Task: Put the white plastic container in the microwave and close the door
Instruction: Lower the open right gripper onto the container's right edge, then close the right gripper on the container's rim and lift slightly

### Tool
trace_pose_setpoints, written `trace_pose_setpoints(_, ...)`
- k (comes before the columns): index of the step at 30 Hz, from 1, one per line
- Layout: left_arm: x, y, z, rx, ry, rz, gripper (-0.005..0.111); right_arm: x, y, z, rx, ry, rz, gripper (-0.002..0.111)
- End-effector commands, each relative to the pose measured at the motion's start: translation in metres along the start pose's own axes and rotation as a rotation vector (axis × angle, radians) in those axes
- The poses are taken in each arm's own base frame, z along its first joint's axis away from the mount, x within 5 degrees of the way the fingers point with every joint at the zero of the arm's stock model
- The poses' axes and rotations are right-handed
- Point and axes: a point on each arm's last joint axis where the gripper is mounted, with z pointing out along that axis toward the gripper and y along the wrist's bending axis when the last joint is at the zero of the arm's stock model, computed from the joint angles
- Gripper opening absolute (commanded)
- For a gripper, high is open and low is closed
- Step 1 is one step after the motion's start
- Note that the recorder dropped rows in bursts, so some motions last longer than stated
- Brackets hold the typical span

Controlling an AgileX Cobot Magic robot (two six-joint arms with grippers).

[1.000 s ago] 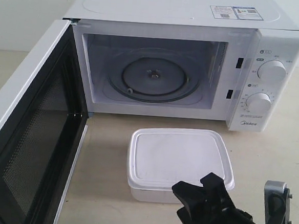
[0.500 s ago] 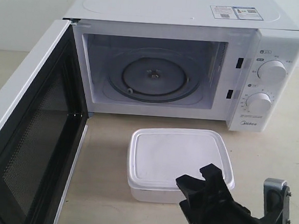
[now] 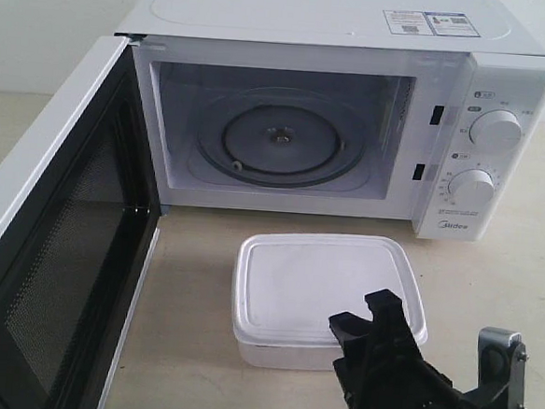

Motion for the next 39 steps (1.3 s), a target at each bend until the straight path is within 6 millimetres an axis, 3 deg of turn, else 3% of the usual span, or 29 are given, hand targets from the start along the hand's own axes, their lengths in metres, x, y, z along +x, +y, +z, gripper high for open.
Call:
trace_pose_setpoints(1, 0.000, 0.000, 0.000, -0.003, -0.003, -0.007, 0.004, 0.000, -0.005, 0.005, -0.007, -0.023, 0.043, 0.043)
trace_pose_setpoints(6, 0.000, 0.000, 0.000, -0.003, -0.003, -0.007, 0.004, 0.000, 0.001, 0.006, -0.083, -0.023, 0.080, 0.043)
trace_pose_setpoints(23, 0.000, 0.000, 0.000, -0.003, -0.003, -0.007, 0.004, 0.003, 0.006, 0.011, -0.099, -0.060, 0.136, 0.043)
trace_pose_setpoints(30, 0.000, 0.000, 0.000, -0.003, -0.003, -0.007, 0.004, 0.001, 0.005, 0.011, -0.098, -0.079, 0.143, 0.021)
trace_pose_setpoints(39, 0.000, 0.000, 0.000, -0.003, -0.003, -0.007, 0.004, 0.006, 0.009, 0.015, -0.113, -0.082, 0.160, 0.021)
